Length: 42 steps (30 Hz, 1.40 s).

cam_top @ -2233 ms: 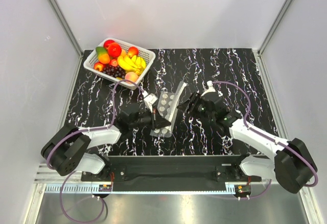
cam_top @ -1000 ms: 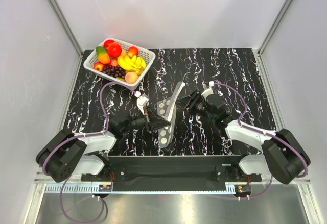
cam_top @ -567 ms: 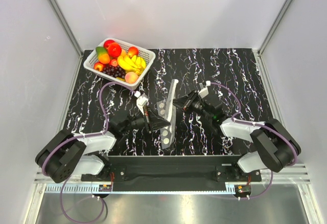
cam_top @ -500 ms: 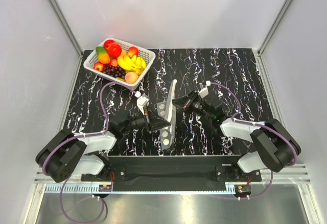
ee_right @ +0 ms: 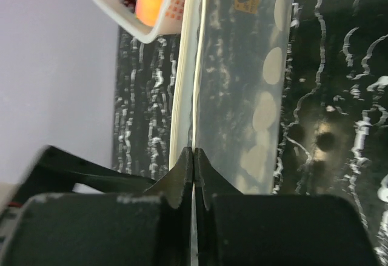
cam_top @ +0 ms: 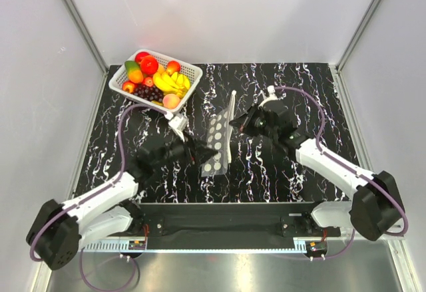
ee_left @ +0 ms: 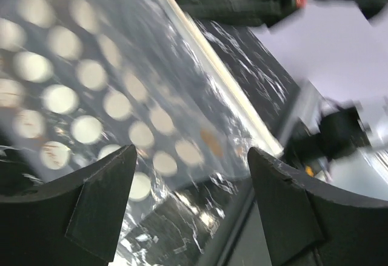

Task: Place the food in the zip-top bag and seal the zipper
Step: Open the zipper of the food storage bag.

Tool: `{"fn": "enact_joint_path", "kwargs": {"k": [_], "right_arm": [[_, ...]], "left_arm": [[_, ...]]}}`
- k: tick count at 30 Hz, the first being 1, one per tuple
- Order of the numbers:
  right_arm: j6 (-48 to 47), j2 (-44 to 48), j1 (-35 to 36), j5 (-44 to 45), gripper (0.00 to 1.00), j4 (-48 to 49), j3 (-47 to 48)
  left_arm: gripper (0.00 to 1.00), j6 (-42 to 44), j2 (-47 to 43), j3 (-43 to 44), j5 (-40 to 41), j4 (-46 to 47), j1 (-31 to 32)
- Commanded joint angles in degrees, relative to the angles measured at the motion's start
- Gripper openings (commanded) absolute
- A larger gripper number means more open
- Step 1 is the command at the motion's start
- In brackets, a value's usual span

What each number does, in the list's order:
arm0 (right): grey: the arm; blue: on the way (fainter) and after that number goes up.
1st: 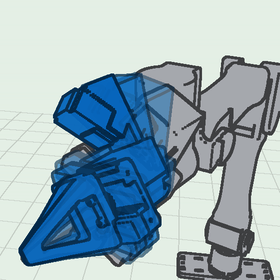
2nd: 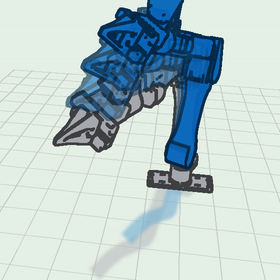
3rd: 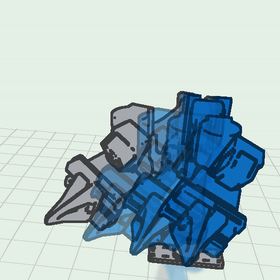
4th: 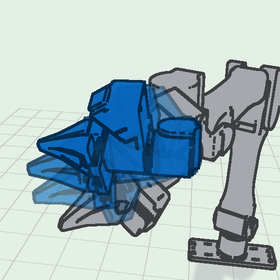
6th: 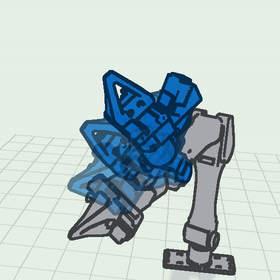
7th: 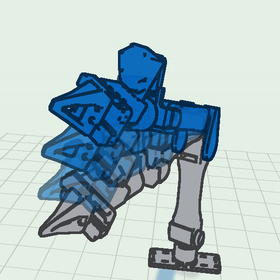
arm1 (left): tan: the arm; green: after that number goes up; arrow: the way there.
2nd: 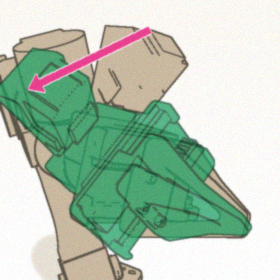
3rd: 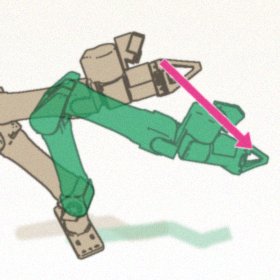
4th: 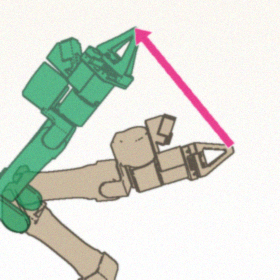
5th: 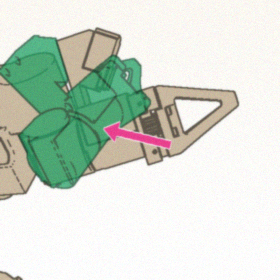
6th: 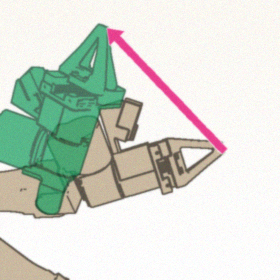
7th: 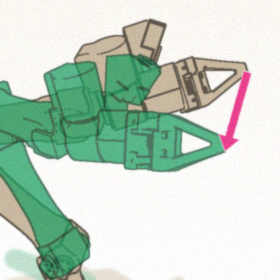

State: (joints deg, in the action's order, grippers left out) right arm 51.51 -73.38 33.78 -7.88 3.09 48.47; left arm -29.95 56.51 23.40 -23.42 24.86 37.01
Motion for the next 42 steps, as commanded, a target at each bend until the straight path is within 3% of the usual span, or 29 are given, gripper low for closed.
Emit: {"fn": "enact_joint_path", "kwargs": {"k": [1, 6, 13, 21, 42], "right_arm": [[-10.79, 0.35, 1.28, 7.61, 0.0, -19.16, 7.06], [-14.41, -3.68, 4.62, 15.59, 0.0, -29.7, 15.16], [-17.14, -7.38, 8.32, 21.76, 0.0, -36.22, 21.58], [-17.58, -8.09, 9.9, 22.91, 0.0, -36.23, 22.72], [-17.84, -8.09, 11.75, 23.08, 0.0, -35.08, 23.34]], "left_arm": [[0.8, 4.73, -2.37, 11.29, 13.99, -19.45, -0.28], [0.8, 3.5, 3.85, 22.29, 19.11, -31.51, 1.74], [0.74, 4.12, 13.96, 32.23, 23.16, -38.13, 5.43], [0.7, 2.45, 18.81, 34.26, 22.46, -34.45, 5.88], [0.73, -0.89, 23.82, 36.01, 19.64, -28.91, 7.19]]}}
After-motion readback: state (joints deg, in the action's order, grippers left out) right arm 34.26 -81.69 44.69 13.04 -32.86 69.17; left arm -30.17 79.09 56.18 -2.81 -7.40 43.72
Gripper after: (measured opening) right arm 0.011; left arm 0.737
